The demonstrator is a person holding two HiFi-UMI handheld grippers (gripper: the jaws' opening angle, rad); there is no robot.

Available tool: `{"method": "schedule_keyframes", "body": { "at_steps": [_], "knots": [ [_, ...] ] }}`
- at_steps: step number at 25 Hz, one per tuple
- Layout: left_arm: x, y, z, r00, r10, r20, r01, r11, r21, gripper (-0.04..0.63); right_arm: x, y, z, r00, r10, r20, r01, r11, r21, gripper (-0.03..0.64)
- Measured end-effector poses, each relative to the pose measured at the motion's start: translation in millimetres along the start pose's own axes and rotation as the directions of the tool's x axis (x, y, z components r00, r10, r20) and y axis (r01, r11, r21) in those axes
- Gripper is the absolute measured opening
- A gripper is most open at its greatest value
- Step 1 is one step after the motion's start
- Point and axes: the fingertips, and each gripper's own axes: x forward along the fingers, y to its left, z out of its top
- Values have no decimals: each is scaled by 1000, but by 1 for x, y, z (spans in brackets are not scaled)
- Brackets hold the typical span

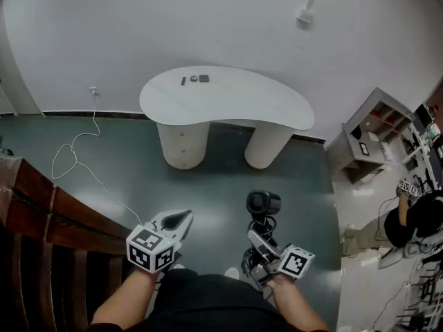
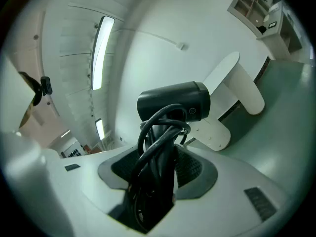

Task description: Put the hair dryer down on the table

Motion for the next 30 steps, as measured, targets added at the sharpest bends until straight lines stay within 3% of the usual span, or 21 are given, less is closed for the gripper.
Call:
{"method": "schedule_keyframes", "body": {
  "at_steps": [18, 24, 30],
  "knots": [
    [-12, 3, -5, 1000, -4, 1, 4, 1000, 1, 17, 6, 10, -9, 1000, 7, -8, -7, 1000, -18, 198],
    [-22, 16, -9, 1000, -16, -7, 16, 1000, 5, 17, 18, 23, -16, 998, 58, 12, -58, 998, -5, 198],
    [-38, 37, -14, 999, -33, -32, 33, 999, 12, 17, 35, 36, -31, 999, 38, 16, -37, 999, -6, 198]
  ]
}}
